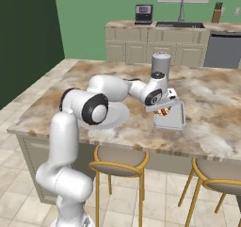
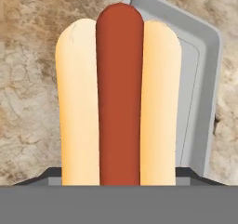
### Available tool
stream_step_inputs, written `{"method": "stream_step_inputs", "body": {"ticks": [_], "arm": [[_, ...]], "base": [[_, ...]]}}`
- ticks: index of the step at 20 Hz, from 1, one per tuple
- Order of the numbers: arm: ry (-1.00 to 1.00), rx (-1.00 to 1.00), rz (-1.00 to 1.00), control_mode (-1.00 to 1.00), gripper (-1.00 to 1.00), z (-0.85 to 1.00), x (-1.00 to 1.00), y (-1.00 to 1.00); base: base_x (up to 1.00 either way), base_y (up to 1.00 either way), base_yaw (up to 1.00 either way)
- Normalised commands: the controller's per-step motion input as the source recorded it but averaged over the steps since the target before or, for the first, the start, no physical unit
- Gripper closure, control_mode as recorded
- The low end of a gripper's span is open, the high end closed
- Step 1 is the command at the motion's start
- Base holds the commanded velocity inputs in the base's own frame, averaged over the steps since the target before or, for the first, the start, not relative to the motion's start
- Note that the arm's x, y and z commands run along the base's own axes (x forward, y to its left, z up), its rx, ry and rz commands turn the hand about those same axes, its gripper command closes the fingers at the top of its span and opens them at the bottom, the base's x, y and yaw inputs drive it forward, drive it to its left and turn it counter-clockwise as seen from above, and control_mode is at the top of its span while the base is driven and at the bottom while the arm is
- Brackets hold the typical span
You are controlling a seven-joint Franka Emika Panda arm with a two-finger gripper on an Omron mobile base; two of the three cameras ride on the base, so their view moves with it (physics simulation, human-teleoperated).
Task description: Place one cooked food and one vegetable from the large plate to each tupperware container.
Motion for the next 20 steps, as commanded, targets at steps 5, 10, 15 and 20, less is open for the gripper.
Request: {"method": "stream_step_inputs", "body": {"ticks": [5, 10, 15, 20], "arm": [[0.01, 0.0, 0.0, -1.0, 1.0, 0.0, 0.01, 0.0], [0.0, 0.05, 0.0, -1.0, 1.0, -0.24, 0.2, -0.12], [0.0, 0.01, 0.0, -1.0, 1.0, -0.23, 0.22, -0.06], [0.0, 0.0, 0.0, -1.0, -1.0, 0.0, 0.07, -0.01]], "base": [[0.0, 0.0, 0.0], [0.0, 0.0, 0.0], [0.0, 0.0, 0.0], [0.0, 0.0, 0.0]]}}
